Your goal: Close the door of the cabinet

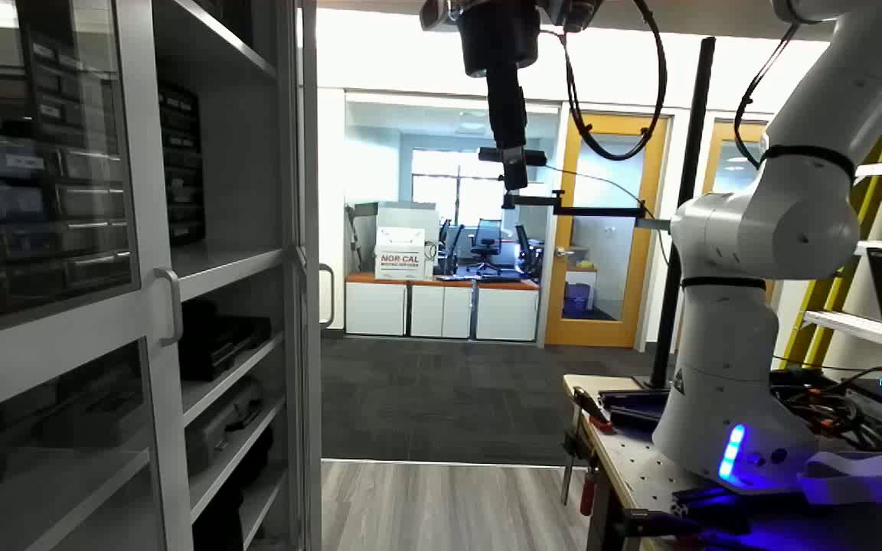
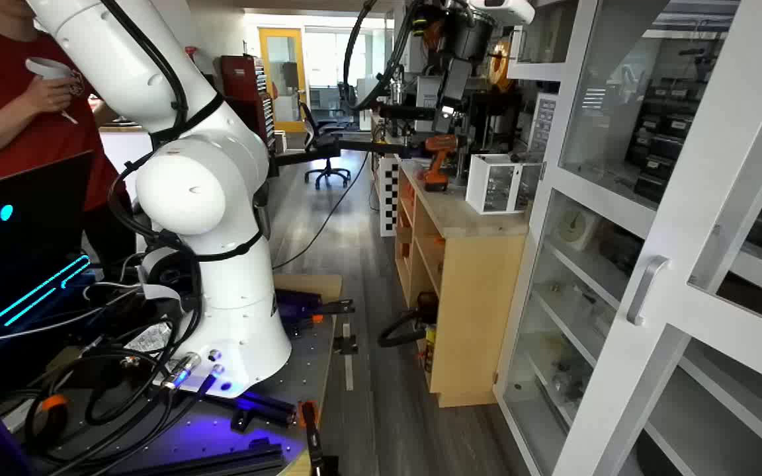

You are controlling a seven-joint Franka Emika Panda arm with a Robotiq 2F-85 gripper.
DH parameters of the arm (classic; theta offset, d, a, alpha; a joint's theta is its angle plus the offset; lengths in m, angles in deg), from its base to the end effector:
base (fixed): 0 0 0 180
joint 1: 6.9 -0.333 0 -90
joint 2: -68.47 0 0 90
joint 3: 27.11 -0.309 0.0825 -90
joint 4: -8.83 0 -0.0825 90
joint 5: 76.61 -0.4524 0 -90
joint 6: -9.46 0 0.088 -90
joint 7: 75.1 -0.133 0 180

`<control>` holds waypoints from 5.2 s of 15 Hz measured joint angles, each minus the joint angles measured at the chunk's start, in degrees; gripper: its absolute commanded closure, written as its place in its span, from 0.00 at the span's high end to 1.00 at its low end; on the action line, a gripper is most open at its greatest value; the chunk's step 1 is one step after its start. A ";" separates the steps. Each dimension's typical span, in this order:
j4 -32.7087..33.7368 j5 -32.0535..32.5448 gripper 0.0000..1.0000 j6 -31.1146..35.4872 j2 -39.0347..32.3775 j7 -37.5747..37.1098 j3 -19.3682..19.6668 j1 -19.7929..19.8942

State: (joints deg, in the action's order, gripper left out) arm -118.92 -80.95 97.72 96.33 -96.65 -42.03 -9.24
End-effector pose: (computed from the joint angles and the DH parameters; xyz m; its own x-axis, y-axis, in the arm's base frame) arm 0.4256 0.1495 0.4920 0.9744 -0.1317 -0.1820 -0.1107 -0.9864 0.1215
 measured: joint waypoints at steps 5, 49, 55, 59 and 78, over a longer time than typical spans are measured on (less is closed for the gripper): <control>0.02 0.00 1.00 0.01 0.01 0.00 0.00 0.00; -20.98 7.70 1.00 35.43 15.15 8.35 6.18 0.21; -20.97 7.70 1.00 35.43 15.07 8.35 6.16 0.21; -20.98 7.75 1.00 36.99 15.02 8.35 6.18 0.49; -25.76 8.39 1.00 56.20 12.77 30.10 17.06 1.51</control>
State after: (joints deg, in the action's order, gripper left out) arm -144.68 -72.56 153.92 109.10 -66.55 -24.97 -7.73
